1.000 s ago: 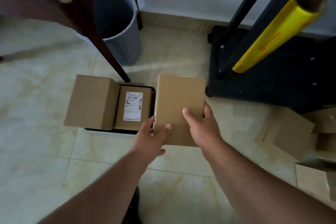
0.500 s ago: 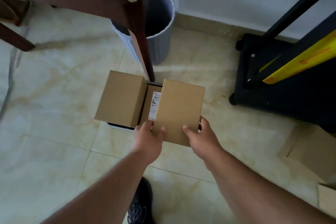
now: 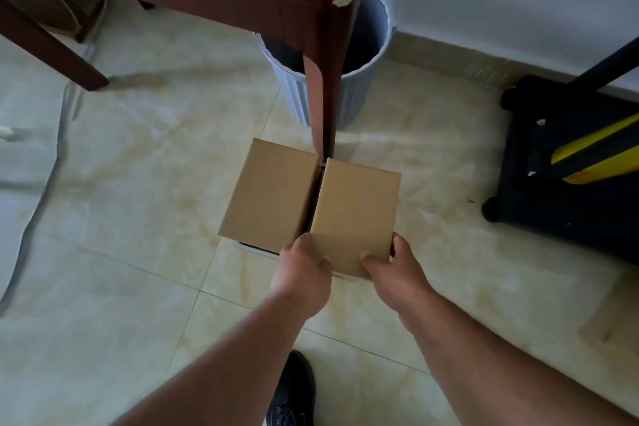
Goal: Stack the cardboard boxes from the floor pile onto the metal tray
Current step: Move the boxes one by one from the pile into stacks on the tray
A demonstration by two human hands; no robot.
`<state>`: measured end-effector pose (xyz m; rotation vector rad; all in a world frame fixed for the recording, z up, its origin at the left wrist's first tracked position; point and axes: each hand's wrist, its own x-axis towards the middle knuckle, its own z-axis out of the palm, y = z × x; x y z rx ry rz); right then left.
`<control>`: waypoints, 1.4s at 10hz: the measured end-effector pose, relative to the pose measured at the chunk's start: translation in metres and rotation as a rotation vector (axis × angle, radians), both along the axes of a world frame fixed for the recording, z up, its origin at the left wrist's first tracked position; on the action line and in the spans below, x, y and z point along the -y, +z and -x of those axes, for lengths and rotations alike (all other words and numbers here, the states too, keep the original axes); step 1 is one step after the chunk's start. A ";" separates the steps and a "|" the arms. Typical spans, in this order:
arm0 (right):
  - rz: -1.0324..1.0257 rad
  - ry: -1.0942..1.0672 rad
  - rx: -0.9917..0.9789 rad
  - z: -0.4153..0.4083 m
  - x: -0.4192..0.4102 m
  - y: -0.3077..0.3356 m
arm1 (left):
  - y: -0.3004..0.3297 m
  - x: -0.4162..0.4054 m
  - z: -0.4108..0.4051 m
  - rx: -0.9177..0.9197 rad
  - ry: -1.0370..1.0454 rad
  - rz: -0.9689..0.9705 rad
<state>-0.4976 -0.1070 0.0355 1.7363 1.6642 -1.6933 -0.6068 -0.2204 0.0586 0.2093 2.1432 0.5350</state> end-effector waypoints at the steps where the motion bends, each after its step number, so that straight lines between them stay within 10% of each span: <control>1: 0.005 -0.005 0.006 0.001 0.001 -0.007 | -0.006 0.000 -0.001 0.033 0.006 0.025; 7: -0.051 0.083 0.127 0.001 -0.005 -0.021 | -0.029 0.007 -0.026 0.390 0.757 -0.009; 14: -0.055 0.070 0.104 0.019 0.002 -0.020 | -0.044 0.018 -0.001 0.476 0.942 -0.130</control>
